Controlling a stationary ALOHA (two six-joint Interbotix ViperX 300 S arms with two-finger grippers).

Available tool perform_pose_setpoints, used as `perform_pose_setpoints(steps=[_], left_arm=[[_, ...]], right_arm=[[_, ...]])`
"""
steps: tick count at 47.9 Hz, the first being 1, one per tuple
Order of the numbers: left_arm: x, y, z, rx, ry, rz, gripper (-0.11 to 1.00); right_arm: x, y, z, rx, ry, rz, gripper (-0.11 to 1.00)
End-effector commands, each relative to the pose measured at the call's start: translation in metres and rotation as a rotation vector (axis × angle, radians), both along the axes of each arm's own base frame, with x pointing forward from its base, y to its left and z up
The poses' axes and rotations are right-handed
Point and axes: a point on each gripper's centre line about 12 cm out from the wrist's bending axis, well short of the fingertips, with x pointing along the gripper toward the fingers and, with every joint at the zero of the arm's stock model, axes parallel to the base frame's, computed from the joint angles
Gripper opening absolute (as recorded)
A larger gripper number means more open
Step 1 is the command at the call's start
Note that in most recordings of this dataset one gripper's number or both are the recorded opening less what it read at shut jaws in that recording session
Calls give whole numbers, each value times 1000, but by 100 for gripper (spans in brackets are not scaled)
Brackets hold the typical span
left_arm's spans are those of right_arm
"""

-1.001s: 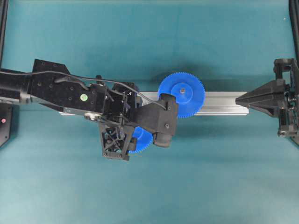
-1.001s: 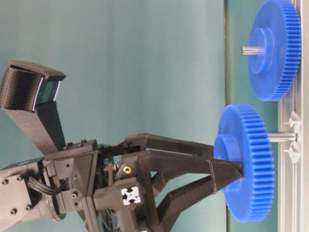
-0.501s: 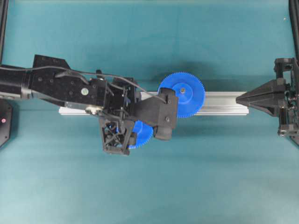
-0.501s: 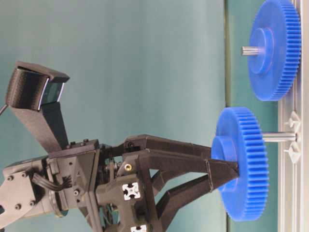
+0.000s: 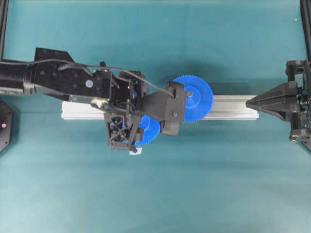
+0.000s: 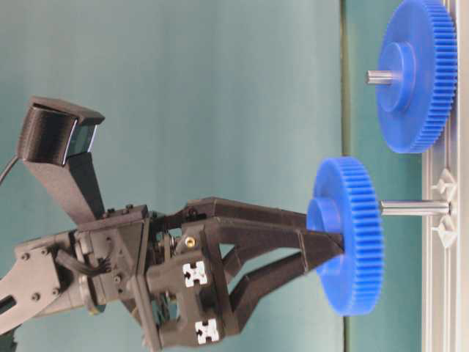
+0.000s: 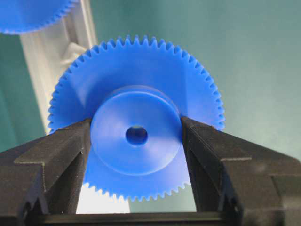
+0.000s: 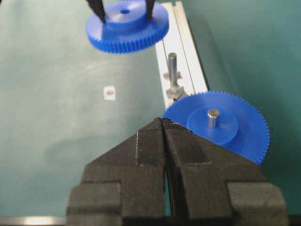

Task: Find the location of the shaft and insert the small gear.
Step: 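Carry the gear with the left gripper toward the empty left shaft, then align the gear's bore with the shaft and push it down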

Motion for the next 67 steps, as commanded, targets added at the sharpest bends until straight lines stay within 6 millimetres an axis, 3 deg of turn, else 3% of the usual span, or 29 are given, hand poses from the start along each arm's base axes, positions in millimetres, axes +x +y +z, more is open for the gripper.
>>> perform_pose_setpoints(steps=[1, 16, 67], left_arm=[[2, 6, 24, 4, -70, 10, 63], [10, 20, 18, 15, -105, 18, 63], [23, 52, -27, 34, -35, 29, 63]], right_arm=[[1, -1, 3, 8, -10, -5, 1], [-3, -1, 5, 7, -30, -10, 1], [-3, -7, 4, 10, -14, -41, 1]])
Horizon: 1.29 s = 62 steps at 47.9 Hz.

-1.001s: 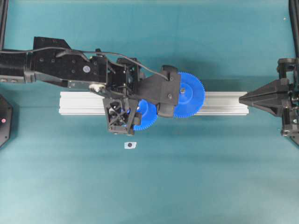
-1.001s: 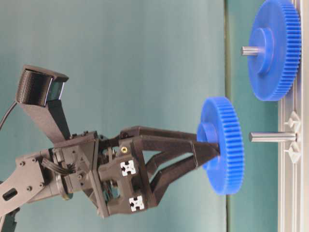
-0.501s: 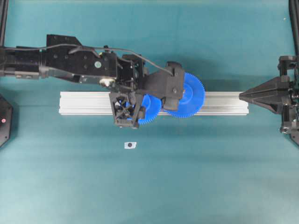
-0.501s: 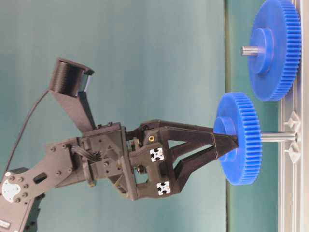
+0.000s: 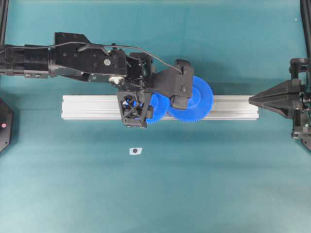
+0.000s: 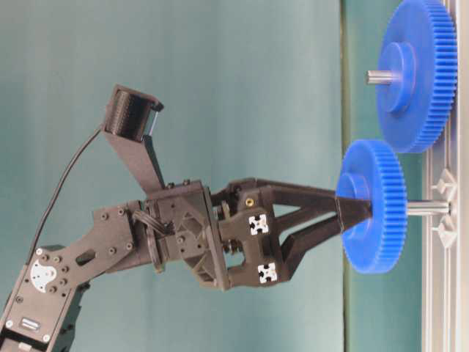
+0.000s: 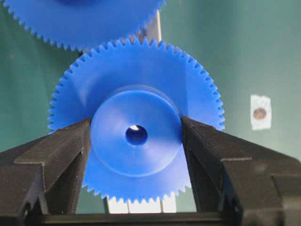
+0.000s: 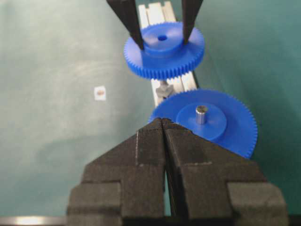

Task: Find the location of the shaft and insert the small gear.
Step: 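Align the gear's bore with the shaft and push it down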

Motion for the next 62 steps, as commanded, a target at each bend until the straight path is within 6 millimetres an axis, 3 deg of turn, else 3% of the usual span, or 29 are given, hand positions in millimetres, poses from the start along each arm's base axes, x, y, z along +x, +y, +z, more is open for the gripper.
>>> perform_pose_setpoints(steps=[1, 36, 62], left_arm=[[3, 6, 7, 8, -27, 8, 63], [-13, 7, -1, 1, 17, 24, 63], [-9, 12, -1, 1, 3, 35, 63]], right_arm=[[2, -2, 5, 9, -13, -11, 1], [2, -2, 5, 8, -13, -12, 1], [2, -2, 5, 11, -13, -12, 1]])
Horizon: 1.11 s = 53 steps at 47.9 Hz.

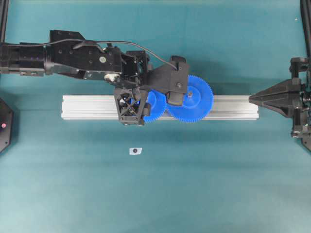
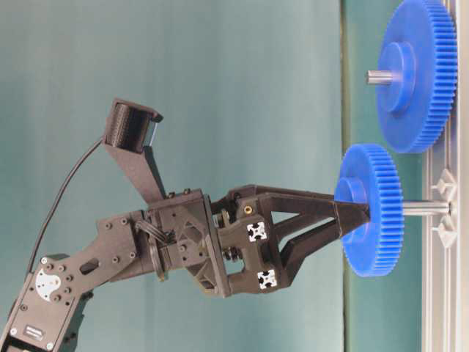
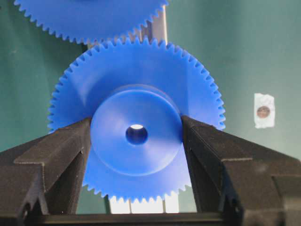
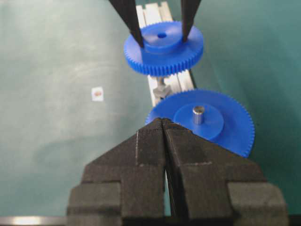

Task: Find the location of the shaft and insert the small gear.
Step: 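Align the gear's bore with the shaft and push it down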

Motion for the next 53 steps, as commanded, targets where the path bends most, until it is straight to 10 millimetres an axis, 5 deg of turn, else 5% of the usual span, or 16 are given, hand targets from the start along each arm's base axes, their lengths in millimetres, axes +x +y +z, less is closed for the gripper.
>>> perform_pose_setpoints(steps=[1, 33, 53], left_arm=[[1, 5, 4, 7, -15, 12, 63], [2, -19, 3, -3, -10, -19, 63], [-5, 5, 1, -1, 17, 27, 63]], right_arm=[[2, -1, 5, 11, -13, -5, 1], [2, -1, 5, 11, -13, -5, 1], [2, -1, 5, 11, -13, -6, 1]])
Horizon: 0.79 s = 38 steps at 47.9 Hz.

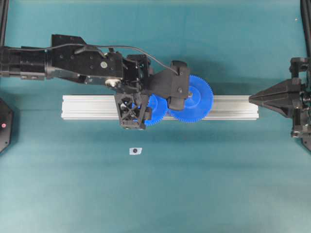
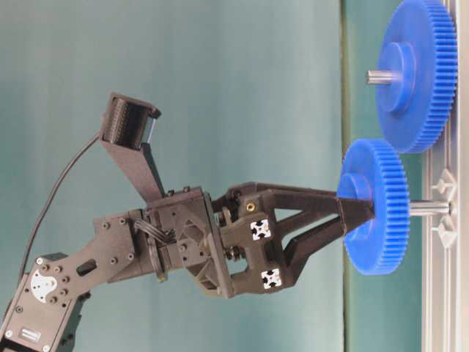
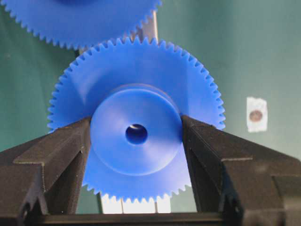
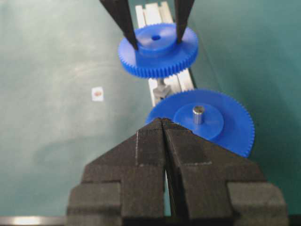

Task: Find the location of the shaft and insert the small gear.
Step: 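Align the gear's bore with the shaft and push it down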

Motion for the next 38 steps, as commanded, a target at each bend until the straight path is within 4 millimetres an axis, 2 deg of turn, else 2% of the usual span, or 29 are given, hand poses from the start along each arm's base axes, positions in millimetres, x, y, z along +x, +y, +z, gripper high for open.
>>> perform_pose_setpoints(steps=[1, 12, 23, 38], left_arm=[[-4, 13, 0, 4, 10, 25, 63], [-4, 16, -2, 8, 12, 19, 63], [1, 15, 5, 12, -11, 12, 63], [3, -17, 4, 6, -6, -46, 63]], right_arm=[[2, 0, 5, 8, -13, -4, 1], [2, 0, 5, 9, -15, -4, 1], [3, -1, 6, 9, -15, -4, 1], [2, -1, 5, 9, -13, -4, 1]])
